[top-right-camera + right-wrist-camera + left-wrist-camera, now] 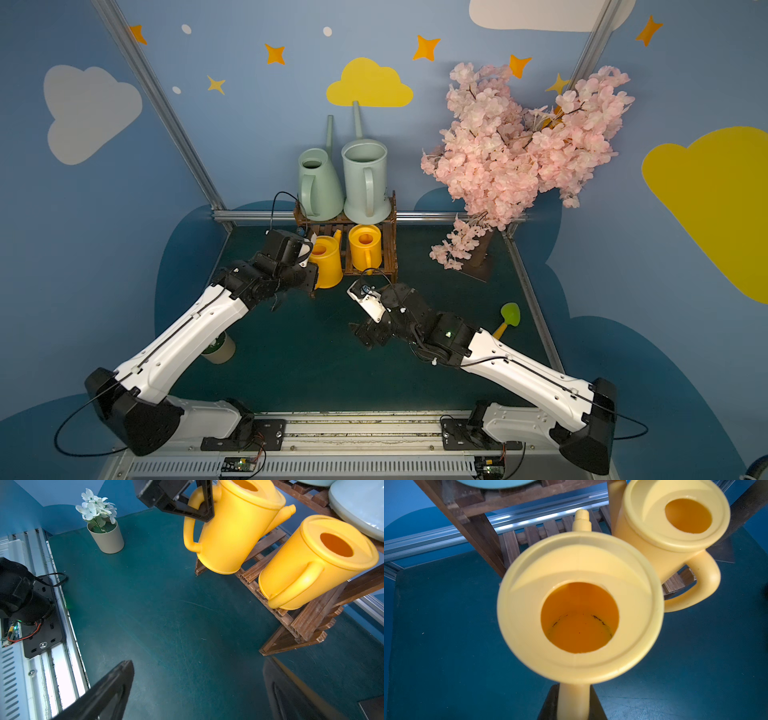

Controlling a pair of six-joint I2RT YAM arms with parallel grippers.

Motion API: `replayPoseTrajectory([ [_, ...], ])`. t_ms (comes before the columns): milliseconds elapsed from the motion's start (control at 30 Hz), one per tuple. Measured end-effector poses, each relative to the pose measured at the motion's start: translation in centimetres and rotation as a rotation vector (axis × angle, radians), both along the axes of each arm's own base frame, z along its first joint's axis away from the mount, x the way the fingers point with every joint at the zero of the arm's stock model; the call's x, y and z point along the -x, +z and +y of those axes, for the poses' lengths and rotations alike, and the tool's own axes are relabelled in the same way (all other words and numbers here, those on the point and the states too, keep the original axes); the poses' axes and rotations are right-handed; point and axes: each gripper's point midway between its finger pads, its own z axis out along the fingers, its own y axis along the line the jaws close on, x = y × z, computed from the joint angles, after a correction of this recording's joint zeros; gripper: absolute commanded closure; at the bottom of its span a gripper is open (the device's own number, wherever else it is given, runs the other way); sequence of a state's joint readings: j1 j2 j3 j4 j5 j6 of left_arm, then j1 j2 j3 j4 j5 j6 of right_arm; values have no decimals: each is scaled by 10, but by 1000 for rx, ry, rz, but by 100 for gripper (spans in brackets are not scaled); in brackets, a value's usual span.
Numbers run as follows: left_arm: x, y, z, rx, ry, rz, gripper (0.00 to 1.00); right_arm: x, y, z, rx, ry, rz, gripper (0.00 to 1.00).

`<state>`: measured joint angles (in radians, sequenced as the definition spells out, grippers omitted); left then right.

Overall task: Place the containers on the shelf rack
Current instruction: 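Place the container on the shelf.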

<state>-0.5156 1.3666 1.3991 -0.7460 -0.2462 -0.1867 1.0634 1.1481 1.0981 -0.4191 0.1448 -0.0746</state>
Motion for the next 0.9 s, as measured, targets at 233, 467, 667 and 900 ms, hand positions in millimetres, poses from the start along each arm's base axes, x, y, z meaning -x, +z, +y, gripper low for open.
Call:
replayPoseTrajectory([
  [233,-8,-2,2,-16,27,-16,98,-1,0,-1,3,-9,-5,2],
  [467,-21,-10,1,-31,51,-32,98,-3,1,-2,3,-16,-9,2],
  [667,-28,-17,1,-24,76,-48,98,-3,1,-2,0,-22,-8,2],
  [900,-34,-20,0,-5,99,-71,97,-4,2,-3,-4,-31,-10,2],
])
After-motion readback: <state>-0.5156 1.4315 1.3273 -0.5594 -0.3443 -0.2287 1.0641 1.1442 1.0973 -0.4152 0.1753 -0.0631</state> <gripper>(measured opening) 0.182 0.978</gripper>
